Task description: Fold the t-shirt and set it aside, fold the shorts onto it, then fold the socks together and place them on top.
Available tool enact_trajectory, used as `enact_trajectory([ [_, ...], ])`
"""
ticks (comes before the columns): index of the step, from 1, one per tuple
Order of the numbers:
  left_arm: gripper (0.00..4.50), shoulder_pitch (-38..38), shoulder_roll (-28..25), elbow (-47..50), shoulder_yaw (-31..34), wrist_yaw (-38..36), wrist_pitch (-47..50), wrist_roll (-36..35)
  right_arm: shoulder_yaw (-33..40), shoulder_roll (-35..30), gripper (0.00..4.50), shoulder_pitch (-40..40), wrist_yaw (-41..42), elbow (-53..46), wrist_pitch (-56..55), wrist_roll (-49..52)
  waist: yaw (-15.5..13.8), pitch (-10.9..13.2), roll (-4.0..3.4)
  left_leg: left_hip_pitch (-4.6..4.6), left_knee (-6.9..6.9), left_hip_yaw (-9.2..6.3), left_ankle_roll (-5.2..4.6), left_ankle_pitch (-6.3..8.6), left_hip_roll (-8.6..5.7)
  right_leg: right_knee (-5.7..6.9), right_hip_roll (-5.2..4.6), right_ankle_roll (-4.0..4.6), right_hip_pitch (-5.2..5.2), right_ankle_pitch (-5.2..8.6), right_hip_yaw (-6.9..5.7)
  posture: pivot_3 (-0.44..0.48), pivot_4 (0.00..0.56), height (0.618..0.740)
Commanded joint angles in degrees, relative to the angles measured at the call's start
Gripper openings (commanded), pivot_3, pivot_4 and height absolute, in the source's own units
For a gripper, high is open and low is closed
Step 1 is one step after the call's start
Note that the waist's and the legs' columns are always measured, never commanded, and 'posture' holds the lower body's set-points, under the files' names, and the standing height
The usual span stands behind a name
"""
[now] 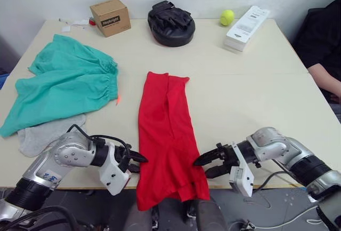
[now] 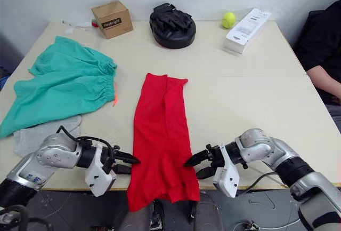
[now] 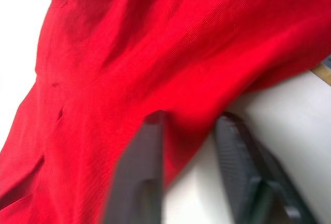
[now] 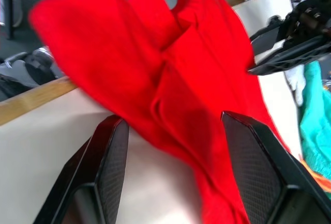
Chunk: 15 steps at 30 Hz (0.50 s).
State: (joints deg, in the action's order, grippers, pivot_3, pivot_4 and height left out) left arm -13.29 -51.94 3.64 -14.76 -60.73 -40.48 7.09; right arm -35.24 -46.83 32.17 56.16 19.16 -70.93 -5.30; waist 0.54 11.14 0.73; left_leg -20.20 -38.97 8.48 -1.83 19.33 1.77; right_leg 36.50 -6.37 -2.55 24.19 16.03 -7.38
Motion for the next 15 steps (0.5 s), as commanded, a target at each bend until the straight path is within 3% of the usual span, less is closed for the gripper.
enact_trajectory([
  [1, 0.0, -0.7, 0.7, -2.6, -1.8, 0.7, 0.9, 3.3, 0.4, 2.2, 2.65, 0.7, -0.2, 3.2, 4.0, -2.2, -0.1, 0.0, 0.05, 0.01, 0.0, 0.0, -0.01, -0.01, 0.01, 0.01, 0.0, 0.01, 0.0, -0.01, 0.0, 0.0, 0.15, 0.74],
  [3, 0.0, -0.5, 0.6, -2.9, -1.9, 0.9, 0.5, 3.5, -0.3, 2.6, 2.25, 0.9, 0.6, 3.8, 4.7, -2.1, -0.2, 0.0, 0.05, 0.03, 0.0, -0.02, -0.02, -0.03, 0.02, 0.04, 0.0, 0.05, -0.01, -0.03, 0.0, 0.0, 0.15, 0.74],
  [5, 0.0, -0.3, 0.4, -3.3, -2.2, 0.9, 1.0, 3.2, -1.0, 2.5, 1.48, 0.9, 1.6, 4.2, 4.6, -1.8, -0.3, -0.1, 0.02, 0.03, 0.0, -0.02, -0.03, -0.04, 0.02, 0.05, 0.0, 0.07, -0.01, -0.04, 0.0, 0.0, 0.15, 0.74],
  [9, 0.0, 2.2, -0.1, 0.7, -1.0, -0.5, 9.5, -3.0, 0.4, 1.4, 0.16, -1.9, 5.6, -5.0, 20.4, 11.2, -0.3, -0.1, 0.0, 0.0, 0.0, -0.02, -0.05, -0.04, 0.02, 0.07, -0.03, 0.07, 0.01, -0.04, 0.0, 0.0, 0.15, 0.74],
  [15, 0.0, 6.7, -2.1, 11.1, 2.0, -3.4, 26.9, -14.3, 5.0, -2.3, 0.07, -6.3, 11.1, -21.5, 43.4, 24.1, -0.4, 0.0, -0.07, -0.25, 0.0, -0.08, -0.05, -0.02, 0.03, 0.0, -0.03, 0.06, 0.23, -0.04, -0.06, 0.0, 0.15, 0.74],
])
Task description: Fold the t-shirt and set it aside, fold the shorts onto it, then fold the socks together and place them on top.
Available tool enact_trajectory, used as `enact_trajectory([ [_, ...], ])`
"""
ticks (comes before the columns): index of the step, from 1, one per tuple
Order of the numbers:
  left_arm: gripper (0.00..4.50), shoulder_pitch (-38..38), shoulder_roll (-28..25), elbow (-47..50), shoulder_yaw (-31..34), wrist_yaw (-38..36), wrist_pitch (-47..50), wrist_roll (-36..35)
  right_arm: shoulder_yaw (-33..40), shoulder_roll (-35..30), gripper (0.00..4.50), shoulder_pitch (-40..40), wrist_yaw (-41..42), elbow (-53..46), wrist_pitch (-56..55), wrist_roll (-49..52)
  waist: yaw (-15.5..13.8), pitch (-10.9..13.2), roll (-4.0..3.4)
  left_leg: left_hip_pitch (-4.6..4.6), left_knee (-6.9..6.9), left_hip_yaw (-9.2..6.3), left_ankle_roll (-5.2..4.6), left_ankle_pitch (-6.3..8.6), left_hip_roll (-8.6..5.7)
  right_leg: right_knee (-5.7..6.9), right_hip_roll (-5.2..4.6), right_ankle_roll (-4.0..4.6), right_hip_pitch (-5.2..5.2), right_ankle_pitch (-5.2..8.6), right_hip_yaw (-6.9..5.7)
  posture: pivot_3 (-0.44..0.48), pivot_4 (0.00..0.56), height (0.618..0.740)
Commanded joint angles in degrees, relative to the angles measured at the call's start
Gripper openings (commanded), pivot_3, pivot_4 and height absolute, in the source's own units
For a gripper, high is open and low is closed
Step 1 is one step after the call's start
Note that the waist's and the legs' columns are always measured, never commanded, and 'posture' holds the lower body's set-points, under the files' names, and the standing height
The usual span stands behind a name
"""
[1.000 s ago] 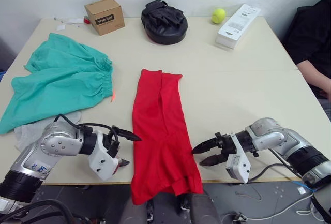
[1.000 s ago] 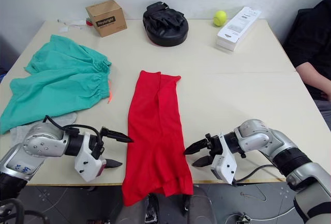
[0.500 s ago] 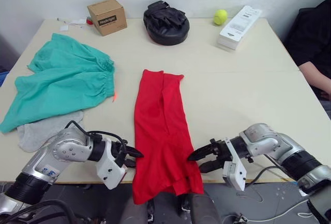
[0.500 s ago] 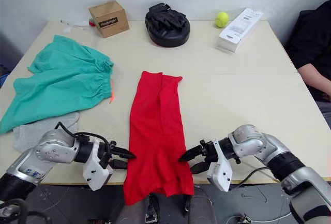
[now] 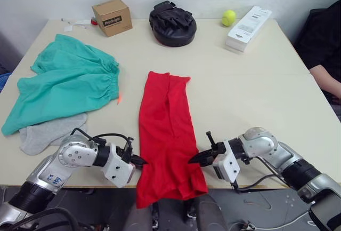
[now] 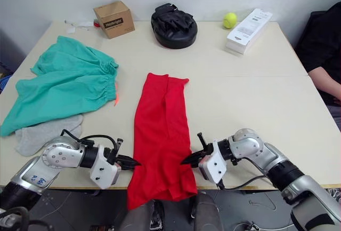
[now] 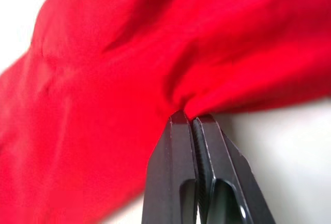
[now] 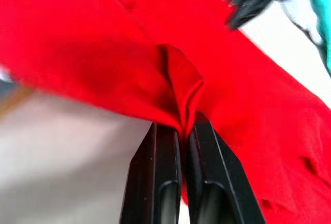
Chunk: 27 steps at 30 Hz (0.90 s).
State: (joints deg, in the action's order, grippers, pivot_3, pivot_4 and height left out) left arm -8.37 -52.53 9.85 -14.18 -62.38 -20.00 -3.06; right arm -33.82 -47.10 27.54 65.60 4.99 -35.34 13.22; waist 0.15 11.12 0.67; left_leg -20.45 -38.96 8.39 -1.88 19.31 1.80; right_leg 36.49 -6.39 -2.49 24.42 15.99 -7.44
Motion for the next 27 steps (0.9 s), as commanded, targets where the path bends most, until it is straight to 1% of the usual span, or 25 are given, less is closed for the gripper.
enact_trajectory([
  [1, 0.0, 2.7, -2.6, 7.1, 2.4, -2.6, 9.3, -6.2, 4.5, -3.1, 0.07, -2.8, 2.6, -9.9, 10.0, 6.8, 0.0, 0.0, -0.01, -0.09, 0.0, -0.01, -0.01, 0.02, 0.0, -0.04, 0.0, 0.0, 0.05, 0.0, -0.02, 0.0, 0.15, 0.74],
  [3, 0.0, 4.1, -4.7, 10.1, 4.0, -4.4, 13.3, -8.8, 6.4, -4.4, 0.07, -4.4, 4.2, -13.5, 13.2, 8.3, 0.0, 0.1, 0.02, -0.13, 0.0, -0.02, -0.01, 0.05, 0.0, -0.1, 0.0, -0.01, 0.06, 0.0, -0.05, 0.0, 0.15, 0.74],
  [7, 0.0, 6.4, -7.8, 14.2, 6.5, -6.6, 15.7, -11.0, 10.5, -6.5, 0.07, -6.9, 6.2, -19.1, 19.8, 11.7, -0.1, 0.1, -0.03, -0.19, 0.0, -0.05, 0.0, 0.06, 0.0, -0.2, 0.0, -0.03, 0.08, -0.01, -0.1, 0.0, 0.15, 0.74],
  [12, 0.0, 9.9, -8.3, 18.5, 7.9, -6.5, 18.3, -11.7, 15.3, -8.9, 0.07, -11.0, 6.5, -26.4, 29.0, 16.6, -0.1, 0.1, -0.07, -0.24, 0.11, -0.07, -0.01, 0.1, 0.0, -0.39, 0.0, -0.06, 0.09, -0.03, -0.11, 0.0, 0.15, 0.74],
  [15, 0.0, 9.4, -8.0, 19.6, 8.9, -6.3, 21.9, -13.8, 17.8, -9.1, 0.07, -12.1, 6.7, -28.6, 33.3, 18.6, -0.2, 0.1, -0.07, -0.39, 0.09, -0.1, -0.01, 0.1, -0.01, -0.48, 0.01, -0.1, 0.15, -0.05, -0.17, 0.0, 0.15, 0.74],
  [19, 0.0, 5.6, -6.4, 18.1, 10.8, -4.5, 29.2, -17.6, 20.5, -6.4, 0.07, -10.5, 4.8, -27.7, 37.3, 18.4, -0.2, 0.1, -0.07, -0.5, -0.01, -0.14, -0.06, 0.1, -0.02, -0.53, 0.01, -0.21, 0.16, -0.12, -0.18, 0.0, 0.15, 0.74],
  [27, 0.0, -7.1, -0.8, 11.1, 15.1, 2.6, 48.9, -26.3, 24.0, -1.1, 0.07, -2.1, 2.9, -23.5, 48.9, 21.8, -0.2, 0.1, -0.07, -0.67, -0.07, -0.17, -0.08, 0.06, -0.06, -0.53, 0.02, -0.28, 0.24, -0.18, -0.23, 0.0, 0.15, 0.74],
])
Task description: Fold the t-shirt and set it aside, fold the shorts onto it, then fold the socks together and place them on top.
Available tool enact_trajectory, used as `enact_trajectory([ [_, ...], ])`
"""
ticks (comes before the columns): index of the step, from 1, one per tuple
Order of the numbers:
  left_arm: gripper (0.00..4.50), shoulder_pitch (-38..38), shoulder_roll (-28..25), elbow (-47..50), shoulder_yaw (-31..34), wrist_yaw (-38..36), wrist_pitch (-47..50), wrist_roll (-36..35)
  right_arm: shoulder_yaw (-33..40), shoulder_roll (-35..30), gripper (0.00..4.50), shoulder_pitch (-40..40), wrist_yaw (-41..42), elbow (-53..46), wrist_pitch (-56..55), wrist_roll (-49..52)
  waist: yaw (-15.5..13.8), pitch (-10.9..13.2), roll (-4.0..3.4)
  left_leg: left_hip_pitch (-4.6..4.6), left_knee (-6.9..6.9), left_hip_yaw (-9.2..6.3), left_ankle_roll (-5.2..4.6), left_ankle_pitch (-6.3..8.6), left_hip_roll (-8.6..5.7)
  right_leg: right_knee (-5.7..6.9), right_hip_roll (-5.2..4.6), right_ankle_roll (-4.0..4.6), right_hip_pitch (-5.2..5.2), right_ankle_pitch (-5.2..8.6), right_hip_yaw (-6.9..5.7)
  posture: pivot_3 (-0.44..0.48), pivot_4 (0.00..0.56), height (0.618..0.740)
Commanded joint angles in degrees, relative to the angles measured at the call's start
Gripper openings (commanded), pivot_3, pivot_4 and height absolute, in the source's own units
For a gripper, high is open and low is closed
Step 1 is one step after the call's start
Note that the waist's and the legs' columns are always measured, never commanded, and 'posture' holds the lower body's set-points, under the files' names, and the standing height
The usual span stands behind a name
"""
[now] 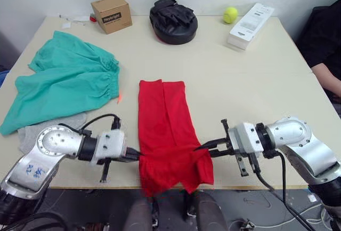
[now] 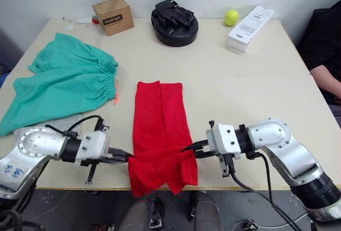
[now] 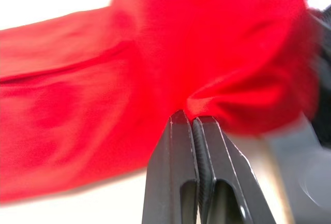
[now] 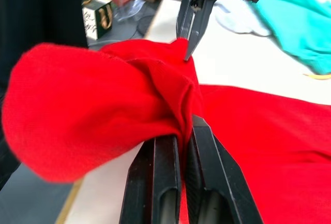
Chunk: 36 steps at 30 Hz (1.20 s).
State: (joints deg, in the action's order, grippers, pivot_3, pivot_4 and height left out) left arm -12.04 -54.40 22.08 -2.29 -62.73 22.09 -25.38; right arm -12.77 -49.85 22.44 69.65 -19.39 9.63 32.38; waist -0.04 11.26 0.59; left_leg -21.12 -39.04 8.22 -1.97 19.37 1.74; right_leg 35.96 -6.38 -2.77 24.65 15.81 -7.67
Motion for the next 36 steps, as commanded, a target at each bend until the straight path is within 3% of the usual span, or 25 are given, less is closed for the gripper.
enact_trajectory([
  [1, 0.0, -4.7, 1.8, -1.8, 3.9, 4.2, 9.4, -5.2, 3.4, 2.5, 0.07, 4.2, -1.8, 1.7, 5.4, 3.0, 0.1, 0.0, 0.02, -0.02, -0.02, 0.0, -0.01, 0.0, 0.0, 0.0, 0.0, -0.01, 0.0, -0.01, -0.01, 0.0, 0.15, 0.74],
  [12, 0.0, -14.4, 11.1, -11.1, 10.8, 17.0, 29.5, -14.2, 2.8, 15.1, 0.07, 18.7, -7.6, 20.4, 16.8, -0.3, 0.3, 0.0, 0.05, -0.09, -0.09, 0.04, -0.03, -0.13, -0.04, 0.03, 0.05, -0.08, 0.02, -0.05, 0.02, 0.0, 0.15, 0.74],
  [23, 0.0, -22.1, 20.4, -23.7, 11.9, 27.4, 31.5, -11.1, 3.3, 27.5, 0.07, 29.2, -11.9, 43.6, 14.5, -9.5, 0.5, 0.0, 0.06, -0.11, -0.09, 0.07, 0.03, -0.22, -0.07, 0.27, 0.09, -0.12, 0.04, -0.08, 0.05, 0.0, 0.15, 0.74],
  [36, 0.0, -28.3, 27.6, -40.0, 14.2, 36.5, 32.9, -7.3, 6.9, 33.5, 0.07, 39.6, -16.0, 68.2, 19.2, -14.2, 2.0, 0.0, 0.06, -0.12, -0.08, 0.1, 0.06, -0.28, -0.06, 0.35, 0.11, -0.15, 0.08, -0.1, 0.09, 0.0, 0.15, 0.74],
])
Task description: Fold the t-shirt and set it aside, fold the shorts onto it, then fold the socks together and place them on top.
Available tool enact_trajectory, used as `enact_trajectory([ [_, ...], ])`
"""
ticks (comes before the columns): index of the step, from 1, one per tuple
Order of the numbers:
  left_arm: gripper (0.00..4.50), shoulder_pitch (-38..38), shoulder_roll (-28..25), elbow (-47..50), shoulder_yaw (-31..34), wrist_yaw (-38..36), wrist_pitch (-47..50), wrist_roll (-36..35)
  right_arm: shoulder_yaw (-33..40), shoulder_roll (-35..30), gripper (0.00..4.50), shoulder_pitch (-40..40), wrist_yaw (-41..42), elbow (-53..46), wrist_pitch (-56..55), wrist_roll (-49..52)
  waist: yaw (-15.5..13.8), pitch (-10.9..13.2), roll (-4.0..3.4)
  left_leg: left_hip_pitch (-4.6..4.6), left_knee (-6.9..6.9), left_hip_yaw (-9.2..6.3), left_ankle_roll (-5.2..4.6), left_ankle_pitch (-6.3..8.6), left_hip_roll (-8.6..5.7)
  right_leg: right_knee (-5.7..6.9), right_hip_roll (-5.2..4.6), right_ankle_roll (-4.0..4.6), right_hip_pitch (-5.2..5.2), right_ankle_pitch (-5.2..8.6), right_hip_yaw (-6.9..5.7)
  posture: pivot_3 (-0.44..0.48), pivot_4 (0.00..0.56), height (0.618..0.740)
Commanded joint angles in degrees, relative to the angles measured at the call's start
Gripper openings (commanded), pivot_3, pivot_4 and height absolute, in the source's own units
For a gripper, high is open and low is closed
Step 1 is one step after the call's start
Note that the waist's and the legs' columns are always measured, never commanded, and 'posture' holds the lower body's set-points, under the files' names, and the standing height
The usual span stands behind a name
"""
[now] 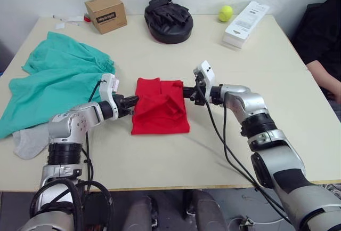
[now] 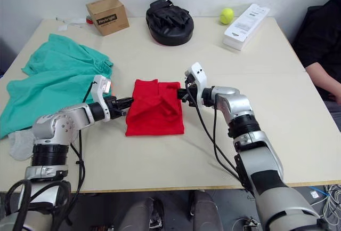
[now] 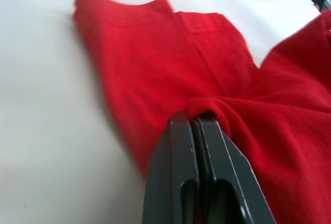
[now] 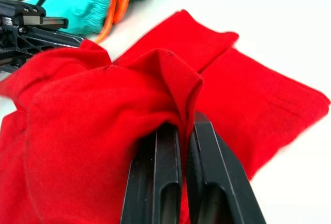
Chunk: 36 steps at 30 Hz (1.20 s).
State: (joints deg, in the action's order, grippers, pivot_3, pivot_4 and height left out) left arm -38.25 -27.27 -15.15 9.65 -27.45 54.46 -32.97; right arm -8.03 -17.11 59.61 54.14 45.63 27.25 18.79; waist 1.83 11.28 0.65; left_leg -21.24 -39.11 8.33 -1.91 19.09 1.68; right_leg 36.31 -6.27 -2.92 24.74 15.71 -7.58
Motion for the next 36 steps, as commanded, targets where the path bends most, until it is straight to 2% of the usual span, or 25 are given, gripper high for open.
enact_trajectory([
  [1, 0.0, -3.0, 0.9, -4.4, 3.2, 1.9, 1.0, 0.0, 2.7, 1.2, 0.3, 3.5, -1.1, 5.4, 2.8, -0.8, 0.1, 0.0, 0.0, 0.0, 0.01, 0.01, 0.0, 0.0, 0.0, 0.05, 0.0, 0.0, 0.03, 0.0, 0.01, 0.0, 0.15, 0.74],
  [3, 0.0, -4.9, 1.8, -8.2, 5.4, 4.0, 2.3, -0.6, 3.1, 1.7, 0.79, 4.8, -0.3, 8.3, 4.9, -1.2, 0.1, 0.0, 0.0, 0.0, 0.02, 0.04, 0.01, 0.0, 0.0, 0.07, 0.0, 0.01, 0.05, 0.0, 0.03, 0.0, 0.15, 0.74],
  [7, 0.0, -6.6, 2.5, -12.1, 7.1, 5.9, 4.8, -0.5, 5.7, 2.8, 2.23, 6.2, -1.8, 10.9, 8.2, -0.7, 0.3, 0.0, 0.0, -0.01, 0.01, 0.05, 0.02, -0.01, 0.0, 0.1, 0.0, 0.01, 0.07, 0.0, 0.06, 0.0, 0.15, 0.74],
  [10, 0.67, -7.2, 2.9, -13.6, 8.4, 6.7, 6.3, -0.8, 9.6, 3.4, 3.3, 7.9, -7.9, 13.5, 11.9, 0.1, 0.4, 0.0, 0.01, 0.03, 0.01, 0.05, 0.04, -0.02, -0.01, 0.15, -0.01, 0.01, 0.06, 0.0, 0.08, 0.0, 0.15, 0.74],
  [13, 1.58, -7.8, 2.8, -14.3, 9.9, 7.7, 6.9, -0.8, 11.2, 3.2, 4.38, 7.9, -9.2, 12.7, 13.8, -0.1, 0.4, 0.0, 0.02, 0.09, 0.01, 0.05, 0.1, -0.05, -0.01, 0.19, -0.03, 0.01, 0.05, 0.0, 0.1, 0.0, 0.15, 0.74],
  [17, 2.77, -7.5, 1.4, -11.7, 11.4, 7.5, 8.9, -1.4, 10.1, 1.6, 4.5, 5.6, -8.3, 6.5, 16.5, -1.4, 0.4, 0.0, 0.02, 0.1, 0.01, 0.05, 0.13, -0.05, -0.02, 0.22, -0.04, 0.01, 0.06, 0.0, 0.13, 0.0, 0.15, 0.74],
  [22, 4.3, -9.6, 1.0, -6.6, 20.4, 12.0, 16.4, -7.7, 8.1, -3.3, 4.5, -1.3, -6.5, -10.7, 22.1, -1.1, 0.3, 0.0, 0.03, -0.04, 0.02, 0.05, 0.17, -0.03, -0.02, 0.21, -0.04, 0.01, 0.23, 0.0, 0.16, 0.0, 0.15, 0.74],
  [23, 4.48, -9.6, 0.8, -4.9, 21.1, 12.4, 17.4, -8.3, 7.0, -4.5, 4.5, -3.0, -5.8, -14.4, 21.7, -1.4, 0.3, 0.0, 0.03, -0.09, 0.02, 0.05, 0.17, -0.03, -0.03, 0.22, -0.04, 0.01, 0.29, 0.0, 0.16, 0.0, 0.15, 0.74],
  [26, 4.48, -6.3, -0.9, 4.3, 17.4, 9.2, 17.9, -8.6, 2.3, -8.2, 4.5, -8.6, -3.4, -24.2, 14.1, -5.0, 0.1, 0.0, 0.03, -0.29, 0.05, 0.11, 0.19, -0.03, -0.06, 0.25, -0.04, 0.01, 0.55, 0.0, 0.18, 0.0, 0.15, 0.74],
  [29, 4.48, -0.7, -4.3, 15.4, 10.7, 2.9, 13.7, -7.5, 1.4, -9.7, 4.5, -12.2, -4.4, -30.1, 7.1, -7.4, 0.5, 0.0, 0.03, -0.28, 0.11, 0.31, 0.31, 0.03, -0.05, 0.25, 0.05, 0.0, 0.64, 0.0, 0.34, 0.0, 0.15, 0.74],
  [30, 4.48, 1.6, -6.2, 19.3, 8.2, 0.0, 11.0, -6.7, 0.8, -10.7, 4.5, -14.0, -4.0, -32.8, 1.1, -9.0, 0.5, 0.0, 0.03, -0.25, 0.11, 0.33, 0.33, 0.02, -0.04, 0.26, 0.07, 0.0, 0.65, 0.0, 0.38, 0.0, 0.15, 0.74],
  [33, 4.48, 11.2, -15.0, 31.3, -1.2, -12.0, -4.1, 0.3, -2.9, -15.5, 4.5, -21.2, 0.6, -40.9, -21.0, -14.5, 0.5, 0.0, 0.03, -0.24, 0.19, 0.39, 0.52, 0.02, 0.01, 0.22, 0.19, 0.05, 0.73, 0.03, 0.47, 0.0, 0.15, 0.74],
  [36, 4.48, 21.8, -24.5, 35.3, -9.6, -20.3, -25.1, 13.5, -3.9, -18.0, 4.5, -27.2, 4.4, -47.3, -32.9, -14.2, 0.5, 0.0, 0.04, -0.01, 0.46, 0.69, 0.71, 0.1, 0.13, 0.1, 0.51, 0.13, 0.74, 0.08, 0.79, 0.0, 0.15, 0.74],
])
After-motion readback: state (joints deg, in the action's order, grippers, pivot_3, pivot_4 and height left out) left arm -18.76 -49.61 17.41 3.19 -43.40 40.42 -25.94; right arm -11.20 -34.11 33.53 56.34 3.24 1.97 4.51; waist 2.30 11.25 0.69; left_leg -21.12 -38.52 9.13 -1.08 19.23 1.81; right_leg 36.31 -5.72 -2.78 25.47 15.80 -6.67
